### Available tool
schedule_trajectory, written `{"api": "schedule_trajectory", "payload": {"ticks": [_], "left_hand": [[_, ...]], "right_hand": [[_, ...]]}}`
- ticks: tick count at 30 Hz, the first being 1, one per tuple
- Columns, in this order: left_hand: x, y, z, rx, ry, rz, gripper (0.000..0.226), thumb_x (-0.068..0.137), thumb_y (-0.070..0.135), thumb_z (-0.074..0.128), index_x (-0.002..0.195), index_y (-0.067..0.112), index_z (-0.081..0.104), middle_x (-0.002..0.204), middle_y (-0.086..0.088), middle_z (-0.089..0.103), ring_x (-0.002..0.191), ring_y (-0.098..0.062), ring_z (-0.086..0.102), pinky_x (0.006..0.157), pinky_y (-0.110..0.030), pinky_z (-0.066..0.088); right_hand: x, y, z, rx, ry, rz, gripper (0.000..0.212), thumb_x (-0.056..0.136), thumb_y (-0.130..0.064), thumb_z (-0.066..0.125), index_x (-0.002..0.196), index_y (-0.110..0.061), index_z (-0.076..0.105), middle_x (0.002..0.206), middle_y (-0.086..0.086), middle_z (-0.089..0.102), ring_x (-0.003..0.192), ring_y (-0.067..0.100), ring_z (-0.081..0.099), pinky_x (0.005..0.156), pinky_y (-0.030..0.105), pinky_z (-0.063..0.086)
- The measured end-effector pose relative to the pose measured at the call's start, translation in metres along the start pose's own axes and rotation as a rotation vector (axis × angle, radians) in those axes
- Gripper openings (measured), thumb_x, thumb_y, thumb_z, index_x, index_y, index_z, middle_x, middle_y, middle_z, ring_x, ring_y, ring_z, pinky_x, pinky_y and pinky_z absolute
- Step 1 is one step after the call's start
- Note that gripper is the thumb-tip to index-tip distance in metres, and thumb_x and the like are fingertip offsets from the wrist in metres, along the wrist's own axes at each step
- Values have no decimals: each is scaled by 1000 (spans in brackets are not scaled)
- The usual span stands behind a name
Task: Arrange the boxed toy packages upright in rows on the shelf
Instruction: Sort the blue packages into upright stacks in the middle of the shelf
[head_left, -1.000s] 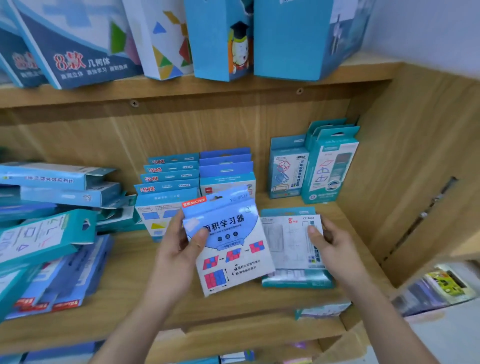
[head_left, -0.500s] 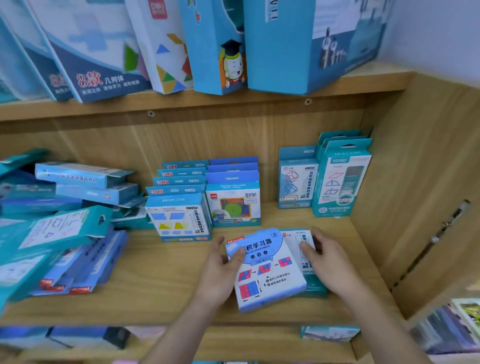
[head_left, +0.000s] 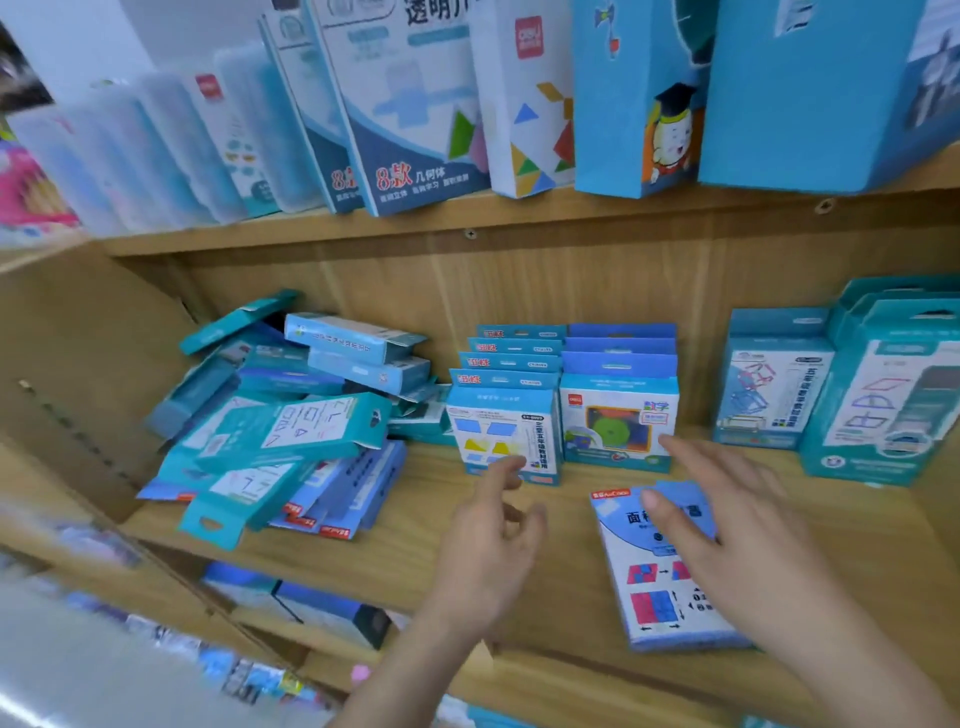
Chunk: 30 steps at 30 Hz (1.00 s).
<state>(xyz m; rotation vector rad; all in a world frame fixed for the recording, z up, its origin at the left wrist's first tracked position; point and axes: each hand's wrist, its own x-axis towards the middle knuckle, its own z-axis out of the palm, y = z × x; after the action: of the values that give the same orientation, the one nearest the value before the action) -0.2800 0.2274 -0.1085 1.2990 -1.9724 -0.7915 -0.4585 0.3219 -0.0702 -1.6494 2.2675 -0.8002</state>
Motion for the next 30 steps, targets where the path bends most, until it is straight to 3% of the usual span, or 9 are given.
{"api": "schedule_trajectory", "payload": {"ticks": [5, 10, 15, 18, 21, 23, 25, 27, 30], "left_hand": [[30, -32, -101, 578, 125, 227, 69, 77, 32, 65, 139, 23, 37, 138, 2, 43, 126, -20, 37, 101, -35, 37], [71, -83, -164, 1005, -83, -101, 102, 72, 67, 58, 148, 26, 5, 158, -2, 7, 144, -27, 7, 112, -52, 18], [79, -103, -160, 1070, 53, 132, 69, 81, 46, 63, 138, 15, 39, 141, -8, 46, 129, -30, 43, 102, -52, 38], [79, -95, -171, 859, 196, 425, 59, 66, 22, 80, 120, 10, 58, 115, -9, 67, 102, -29, 65, 89, -49, 50], [69, -62, -186, 479, 304, 610, 48, 74, 15, 71, 119, 17, 55, 110, 2, 69, 96, -12, 61, 84, -24, 46], [59, -29, -190, 70, 319, 571, 25, 88, 20, 61, 112, 25, 56, 95, 17, 69, 85, 1, 61, 75, -13, 45], [55, -2, -189, -475, 230, 453, 13, 89, 23, 60, 102, 20, 59, 92, 11, 71, 87, -7, 66, 77, -22, 52], [58, 14, -183, -877, 77, 309, 18, 89, 21, 59, 104, 12, 60, 102, -2, 71, 95, -21, 67, 81, -37, 55], [64, 27, -175, -1077, -13, 174, 25, 85, 27, 58, 103, 11, 62, 99, -6, 70, 88, -20, 66, 76, -40, 54]], "right_hand": [[8, -57, 23, 125, -6, -165, 65, 82, -58, 37, 142, -33, 36, 145, -11, 39, 132, 13, 31, 106, 30, 26], [23, -110, 77, 295, -210, -120, 63, 93, -51, 44, 147, -41, 14, 154, -19, 18, 141, 1, 14, 107, 18, 15], [41, -144, 125, 466, -284, -67, 70, 91, -50, 51, 149, -39, 11, 156, -16, 20, 143, 6, 19, 116, 30, 21], [53, -156, 139, 597, -250, -55, 76, 87, -50, 58, 146, -44, 10, 154, -15, 25, 141, 6, 23, 116, 34, 24], [62, -169, 133, 735, -192, -142, 79, 85, -38, 67, 141, -53, 13, 143, -34, 29, 135, -7, 28, 114, 26, 27], [66, -175, 114, 765, -128, -245, 77, 82, -33, 71, 133, -60, 19, 129, -49, 34, 126, -20, 32, 104, 10, 28], [70, -178, 90, 768, -52, -327, 71, 81, -28, 73, 134, -52, 31, 124, -42, 48, 119, -19, 42, 95, 4, 33], [74, -175, 68, 799, 14, -348, 55, 83, -20, 72, 129, -38, 47, 116, -24, 63, 108, -5, 58, 90, 18, 46], [70, -157, 44, 894, 76, -305, 36, 85, -6, 66, 111, -30, 60, 100, -7, 72, 91, 10, 67, 77, 28, 55]]}}
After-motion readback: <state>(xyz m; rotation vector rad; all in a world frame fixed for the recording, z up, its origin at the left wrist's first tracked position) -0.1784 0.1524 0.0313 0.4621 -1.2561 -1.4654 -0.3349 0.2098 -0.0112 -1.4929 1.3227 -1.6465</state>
